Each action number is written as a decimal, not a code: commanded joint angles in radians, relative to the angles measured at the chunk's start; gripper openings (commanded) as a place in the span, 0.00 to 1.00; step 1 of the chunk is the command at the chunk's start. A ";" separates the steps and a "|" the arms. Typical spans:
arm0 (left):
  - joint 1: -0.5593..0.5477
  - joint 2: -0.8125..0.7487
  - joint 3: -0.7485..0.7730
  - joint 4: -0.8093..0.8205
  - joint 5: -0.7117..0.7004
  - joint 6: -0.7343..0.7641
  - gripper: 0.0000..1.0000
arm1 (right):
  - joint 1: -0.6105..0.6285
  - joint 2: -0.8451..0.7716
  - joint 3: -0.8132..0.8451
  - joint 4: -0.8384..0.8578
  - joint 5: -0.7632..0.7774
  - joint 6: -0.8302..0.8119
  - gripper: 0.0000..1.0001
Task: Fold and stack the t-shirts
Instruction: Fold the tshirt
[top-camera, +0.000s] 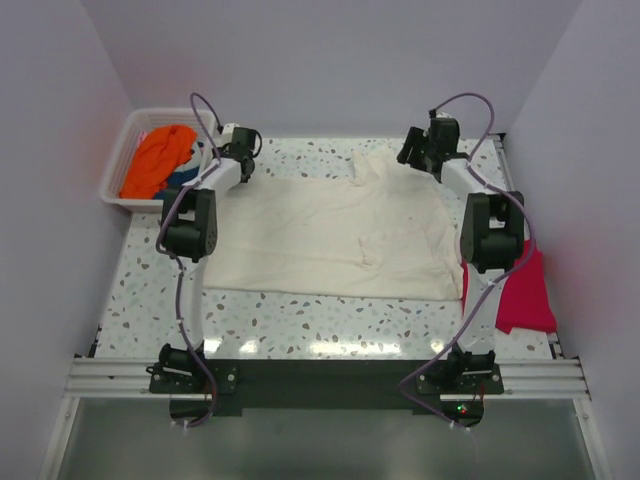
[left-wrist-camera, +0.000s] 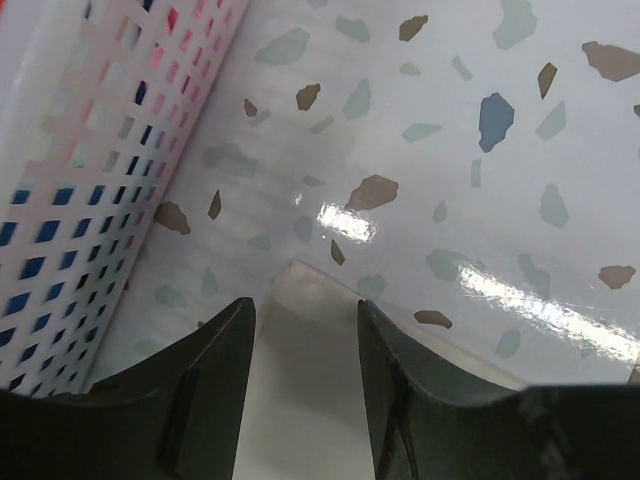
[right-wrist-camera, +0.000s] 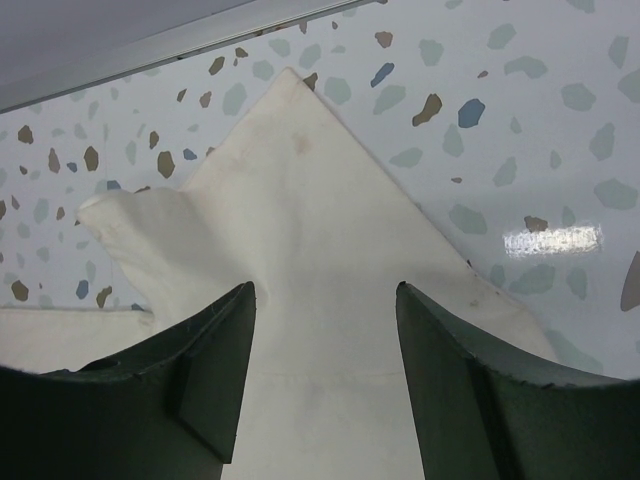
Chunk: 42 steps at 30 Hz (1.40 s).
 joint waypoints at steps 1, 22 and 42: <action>0.012 0.029 0.066 0.030 0.008 0.008 0.50 | -0.002 0.017 0.019 0.074 -0.007 -0.013 0.61; 0.044 -0.032 -0.014 0.034 0.140 -0.070 0.00 | -0.003 0.175 0.251 -0.099 0.099 -0.091 0.70; 0.044 -0.085 -0.072 0.082 0.168 -0.084 0.00 | 0.070 0.417 0.590 -0.338 0.180 -0.065 0.60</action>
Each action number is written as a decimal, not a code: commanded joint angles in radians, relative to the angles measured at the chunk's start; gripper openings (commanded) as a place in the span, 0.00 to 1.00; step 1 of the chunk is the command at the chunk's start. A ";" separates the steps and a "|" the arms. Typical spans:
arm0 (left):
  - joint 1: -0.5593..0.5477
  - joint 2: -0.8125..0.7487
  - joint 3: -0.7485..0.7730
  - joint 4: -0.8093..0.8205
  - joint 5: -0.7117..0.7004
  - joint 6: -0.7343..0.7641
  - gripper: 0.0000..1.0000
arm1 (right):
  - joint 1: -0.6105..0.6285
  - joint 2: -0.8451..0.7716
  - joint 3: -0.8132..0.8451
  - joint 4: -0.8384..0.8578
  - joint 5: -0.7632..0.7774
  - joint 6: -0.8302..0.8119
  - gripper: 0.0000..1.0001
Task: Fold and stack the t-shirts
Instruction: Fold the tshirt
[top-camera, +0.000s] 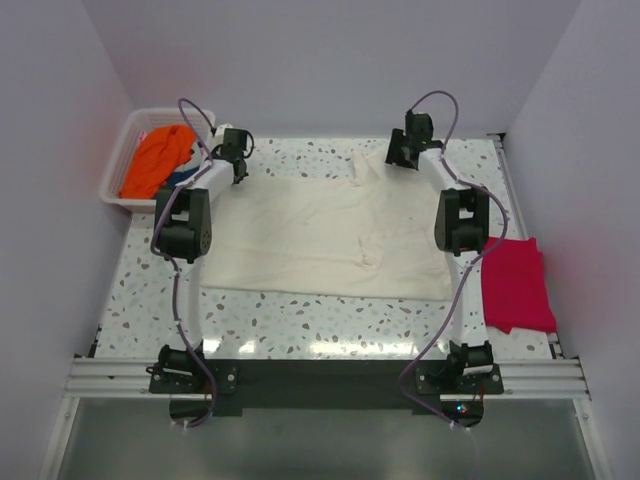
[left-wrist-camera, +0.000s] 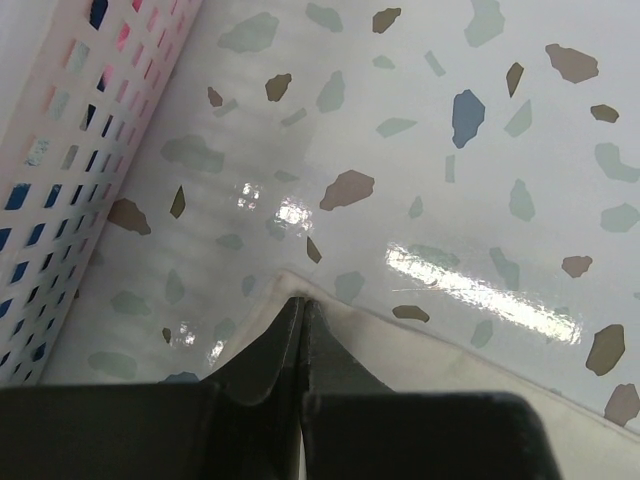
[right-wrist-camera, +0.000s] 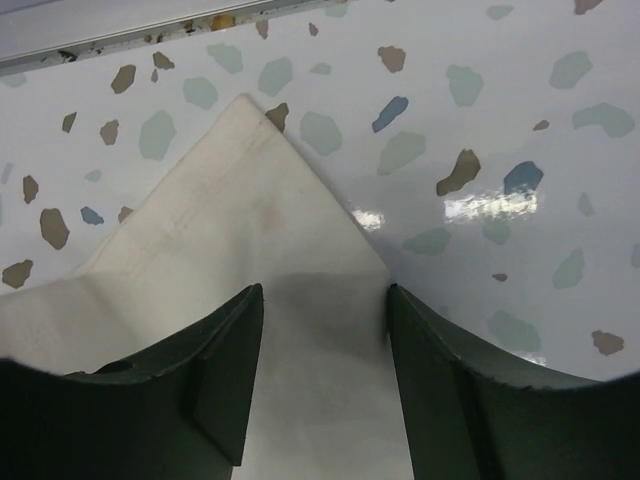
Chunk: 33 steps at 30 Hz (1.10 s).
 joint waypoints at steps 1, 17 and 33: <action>0.008 -0.065 -0.012 0.030 0.014 -0.019 0.00 | 0.020 0.027 0.073 -0.083 0.034 0.009 0.56; 0.011 -0.122 -0.032 0.062 0.017 -0.031 0.00 | 0.021 -0.122 -0.097 0.039 0.096 0.047 0.01; 0.030 0.021 0.137 -0.113 -0.001 -0.082 0.54 | -0.011 -0.298 -0.315 0.204 -0.019 0.128 0.00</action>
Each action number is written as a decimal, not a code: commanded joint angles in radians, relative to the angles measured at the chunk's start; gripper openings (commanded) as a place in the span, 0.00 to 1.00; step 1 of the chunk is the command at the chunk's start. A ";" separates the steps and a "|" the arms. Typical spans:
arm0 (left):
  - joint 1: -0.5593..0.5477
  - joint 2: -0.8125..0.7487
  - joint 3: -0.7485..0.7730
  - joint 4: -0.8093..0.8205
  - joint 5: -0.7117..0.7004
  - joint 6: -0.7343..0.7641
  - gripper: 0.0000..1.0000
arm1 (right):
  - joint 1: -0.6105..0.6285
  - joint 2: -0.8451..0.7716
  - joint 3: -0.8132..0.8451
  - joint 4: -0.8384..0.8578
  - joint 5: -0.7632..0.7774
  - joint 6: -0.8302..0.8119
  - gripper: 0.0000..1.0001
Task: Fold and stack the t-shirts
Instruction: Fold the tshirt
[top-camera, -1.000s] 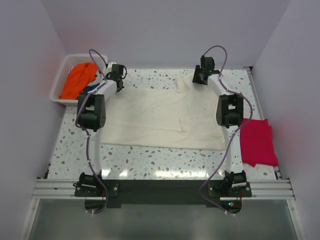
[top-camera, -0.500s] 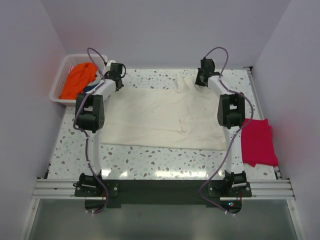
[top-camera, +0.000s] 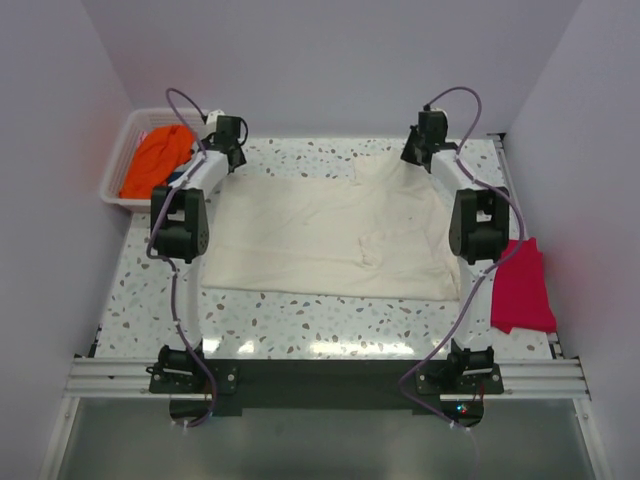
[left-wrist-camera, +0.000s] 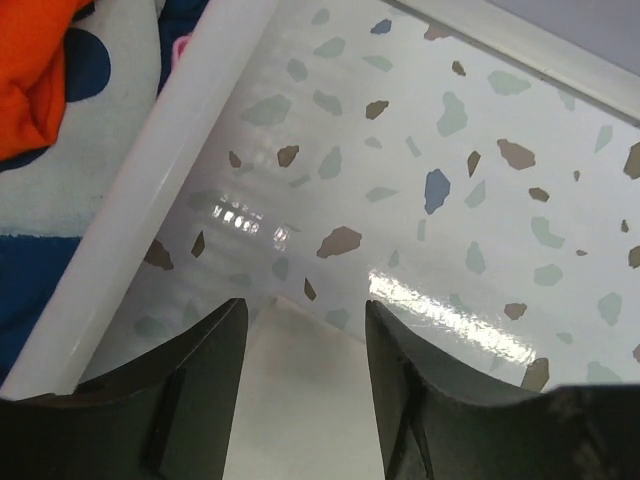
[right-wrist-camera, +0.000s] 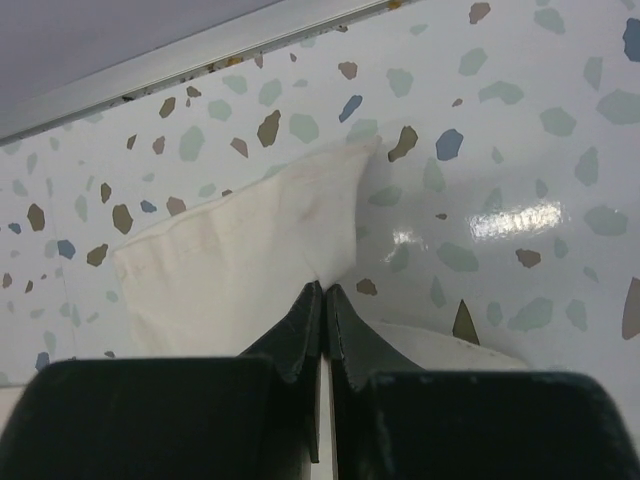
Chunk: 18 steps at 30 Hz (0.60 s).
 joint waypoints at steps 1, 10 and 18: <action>0.010 0.046 0.037 -0.063 -0.016 -0.036 0.56 | 0.003 -0.078 -0.068 0.091 -0.038 0.039 0.00; 0.028 0.070 0.020 -0.069 0.058 -0.118 0.53 | 0.003 -0.133 -0.198 0.158 -0.068 0.069 0.00; 0.037 0.064 -0.003 -0.058 0.106 -0.161 0.23 | 0.001 -0.160 -0.243 0.180 -0.076 0.072 0.00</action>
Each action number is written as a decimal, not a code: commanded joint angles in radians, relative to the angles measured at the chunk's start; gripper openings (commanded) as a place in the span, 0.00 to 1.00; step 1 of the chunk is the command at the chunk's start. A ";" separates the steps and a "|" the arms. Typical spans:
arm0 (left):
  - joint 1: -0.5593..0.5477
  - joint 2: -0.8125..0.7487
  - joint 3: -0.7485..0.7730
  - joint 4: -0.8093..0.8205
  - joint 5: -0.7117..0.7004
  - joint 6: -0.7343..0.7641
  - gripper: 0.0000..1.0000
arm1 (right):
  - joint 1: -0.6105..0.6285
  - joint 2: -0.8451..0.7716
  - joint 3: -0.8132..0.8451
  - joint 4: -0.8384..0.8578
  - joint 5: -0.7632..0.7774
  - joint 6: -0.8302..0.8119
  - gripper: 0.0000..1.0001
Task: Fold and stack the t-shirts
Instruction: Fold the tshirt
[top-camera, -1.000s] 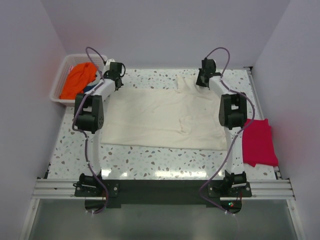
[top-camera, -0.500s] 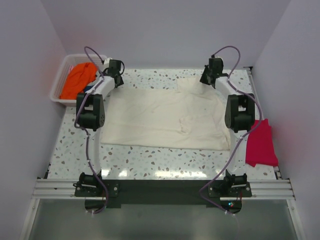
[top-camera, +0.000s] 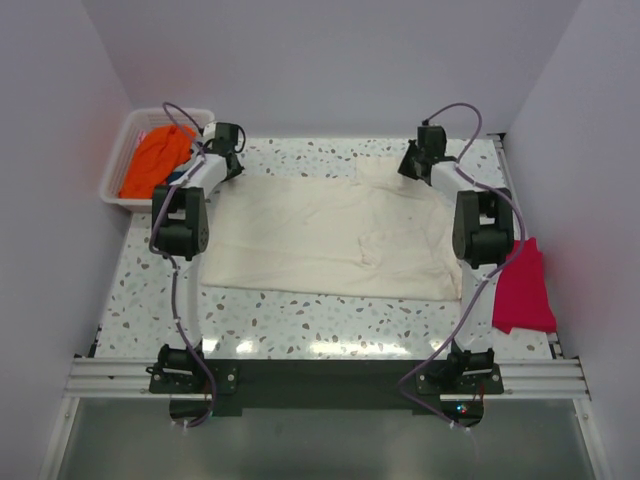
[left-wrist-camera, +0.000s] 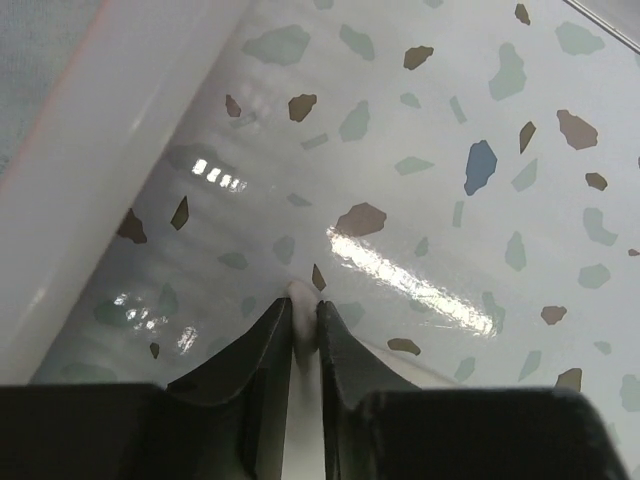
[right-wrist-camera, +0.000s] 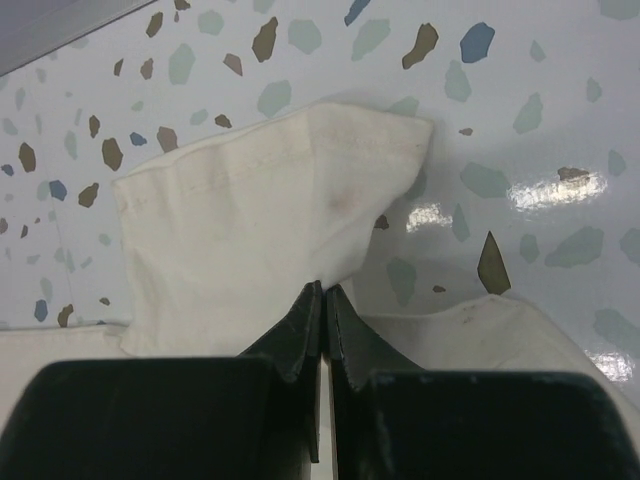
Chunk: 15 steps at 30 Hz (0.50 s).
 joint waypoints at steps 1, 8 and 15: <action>0.016 -0.008 -0.014 -0.001 0.045 -0.049 0.19 | 0.000 -0.084 -0.011 0.068 -0.004 0.009 0.00; 0.016 -0.063 -0.034 0.016 0.038 -0.034 0.00 | -0.026 -0.119 -0.023 0.074 -0.007 0.024 0.00; 0.016 -0.135 -0.075 0.025 0.041 0.004 0.00 | -0.066 -0.227 -0.091 0.097 -0.044 0.056 0.00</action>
